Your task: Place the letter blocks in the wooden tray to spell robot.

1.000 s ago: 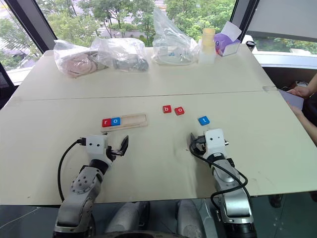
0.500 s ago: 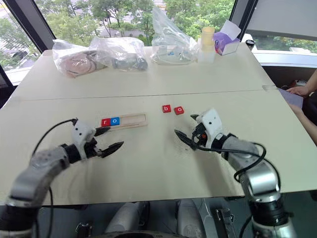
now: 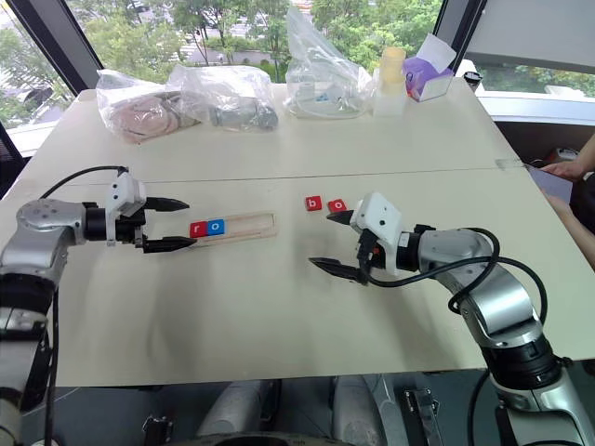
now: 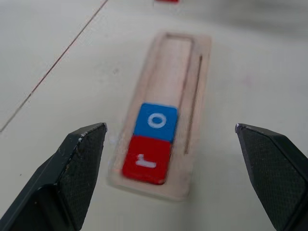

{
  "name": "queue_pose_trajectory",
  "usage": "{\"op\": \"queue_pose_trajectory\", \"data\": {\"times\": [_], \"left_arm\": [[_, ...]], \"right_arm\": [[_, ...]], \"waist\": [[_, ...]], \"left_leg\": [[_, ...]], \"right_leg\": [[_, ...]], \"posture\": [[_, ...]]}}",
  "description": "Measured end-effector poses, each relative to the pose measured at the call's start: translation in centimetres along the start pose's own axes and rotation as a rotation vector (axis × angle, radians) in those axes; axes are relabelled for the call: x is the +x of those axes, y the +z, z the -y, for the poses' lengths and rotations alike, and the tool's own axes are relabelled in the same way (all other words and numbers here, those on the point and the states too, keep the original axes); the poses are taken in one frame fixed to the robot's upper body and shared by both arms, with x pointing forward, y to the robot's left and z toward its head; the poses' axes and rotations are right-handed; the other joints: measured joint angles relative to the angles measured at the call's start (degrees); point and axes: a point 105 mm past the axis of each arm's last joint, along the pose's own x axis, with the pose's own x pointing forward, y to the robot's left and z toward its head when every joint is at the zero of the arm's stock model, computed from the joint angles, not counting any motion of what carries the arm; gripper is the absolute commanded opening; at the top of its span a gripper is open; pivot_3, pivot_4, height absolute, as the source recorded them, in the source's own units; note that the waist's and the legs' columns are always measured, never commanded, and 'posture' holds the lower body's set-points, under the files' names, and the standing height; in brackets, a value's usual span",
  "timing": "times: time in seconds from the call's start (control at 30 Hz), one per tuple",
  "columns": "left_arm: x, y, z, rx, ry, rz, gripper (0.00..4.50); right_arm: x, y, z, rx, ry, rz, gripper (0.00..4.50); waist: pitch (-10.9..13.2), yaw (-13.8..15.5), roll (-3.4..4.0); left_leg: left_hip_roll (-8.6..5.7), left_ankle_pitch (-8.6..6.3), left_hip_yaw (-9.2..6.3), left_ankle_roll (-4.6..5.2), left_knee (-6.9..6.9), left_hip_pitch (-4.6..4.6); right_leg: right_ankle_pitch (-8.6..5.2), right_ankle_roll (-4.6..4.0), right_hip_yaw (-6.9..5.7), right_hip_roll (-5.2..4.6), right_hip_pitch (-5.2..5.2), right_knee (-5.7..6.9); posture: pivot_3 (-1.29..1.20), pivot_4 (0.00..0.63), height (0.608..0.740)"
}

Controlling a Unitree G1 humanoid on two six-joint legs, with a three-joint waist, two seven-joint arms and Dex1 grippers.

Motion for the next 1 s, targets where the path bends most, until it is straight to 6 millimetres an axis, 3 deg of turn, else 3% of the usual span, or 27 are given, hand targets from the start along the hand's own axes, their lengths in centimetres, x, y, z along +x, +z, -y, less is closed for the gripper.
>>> {"op": "queue_pose_trajectory", "data": {"times": [0.3, 1.0], "left_arm": [[2.0, -1.6, -0.4, -0.044, -0.056, -0.033, 4.50], [2.5, -3.0, -0.9, -0.059, -0.021, -0.142, 4.50]], "right_arm": [[0.1, 0.2, -0.4, -0.022, -0.013, -0.007, 4.48], [-0.2, 0.1, -1.5, -0.023, -0.015, -0.043, 4.48]], "waist": [[0.03, -0.08, -0.10], [0.10, -0.54, -0.23]], "left_leg": [[-0.11, 0.02, 0.00, 0.02, 0.47, -0.73], [-0.10, 0.01, -0.03, 0.04, 0.98, -0.68]], "right_leg": [[0.09, 0.11, -0.01, 0.01, -0.75, 0.61], [0.10, 0.14, -0.02, 0.06, -0.62, 0.94]], "posture": [[0.00, 0.150, 0.740], [0.00, 0.150, 0.740]]}}
